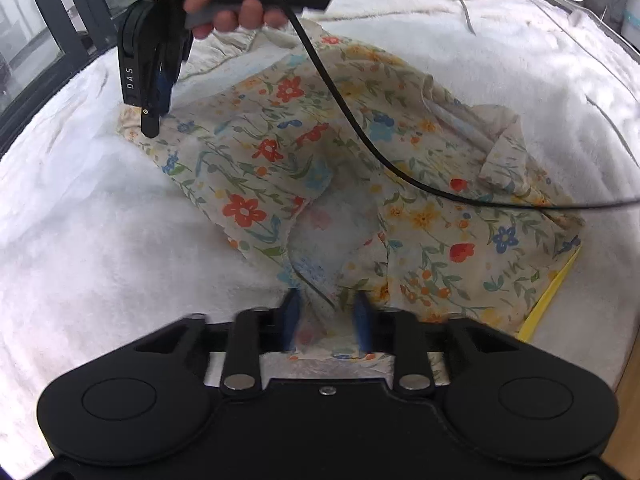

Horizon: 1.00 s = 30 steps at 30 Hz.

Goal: Fold clothes

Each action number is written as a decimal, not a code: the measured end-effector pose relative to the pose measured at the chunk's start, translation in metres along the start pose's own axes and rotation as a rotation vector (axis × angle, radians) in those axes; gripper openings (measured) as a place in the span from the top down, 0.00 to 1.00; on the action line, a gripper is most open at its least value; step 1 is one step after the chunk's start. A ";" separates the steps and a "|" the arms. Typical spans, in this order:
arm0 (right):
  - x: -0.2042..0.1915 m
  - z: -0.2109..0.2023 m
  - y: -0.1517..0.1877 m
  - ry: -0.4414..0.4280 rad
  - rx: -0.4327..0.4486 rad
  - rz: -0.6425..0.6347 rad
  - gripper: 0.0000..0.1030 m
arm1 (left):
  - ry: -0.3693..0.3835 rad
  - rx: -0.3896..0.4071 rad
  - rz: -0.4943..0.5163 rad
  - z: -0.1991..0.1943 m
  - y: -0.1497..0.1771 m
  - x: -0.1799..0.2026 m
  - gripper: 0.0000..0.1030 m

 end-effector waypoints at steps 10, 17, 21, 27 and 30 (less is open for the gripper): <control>0.021 0.003 -0.012 -0.112 0.085 0.216 0.91 | 0.035 -0.070 -0.038 -0.005 -0.003 -0.008 0.79; 0.022 -0.073 0.033 0.040 0.172 0.079 0.73 | -0.052 0.000 -0.021 -0.014 -0.036 -0.030 0.71; 0.021 -0.133 0.107 0.188 0.116 0.014 0.71 | -0.161 0.011 0.099 0.008 -0.050 -0.023 0.71; -0.046 -0.116 0.208 0.362 -0.067 -0.427 0.72 | -0.144 0.032 0.401 0.022 -0.056 0.004 0.71; -0.064 -0.099 0.233 0.428 -0.109 -0.596 0.72 | -0.133 0.031 0.545 0.031 -0.055 0.016 0.71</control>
Point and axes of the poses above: each gripper's, at about its wrist camera, not at the fingertips, and z roughly the way its jaws point, x to its right, y to its underside, the point moved 3 cm from there along z, roughly the way its jaws point, and after that the axes turned 3 degrees about -y, right-handed, at the moved point
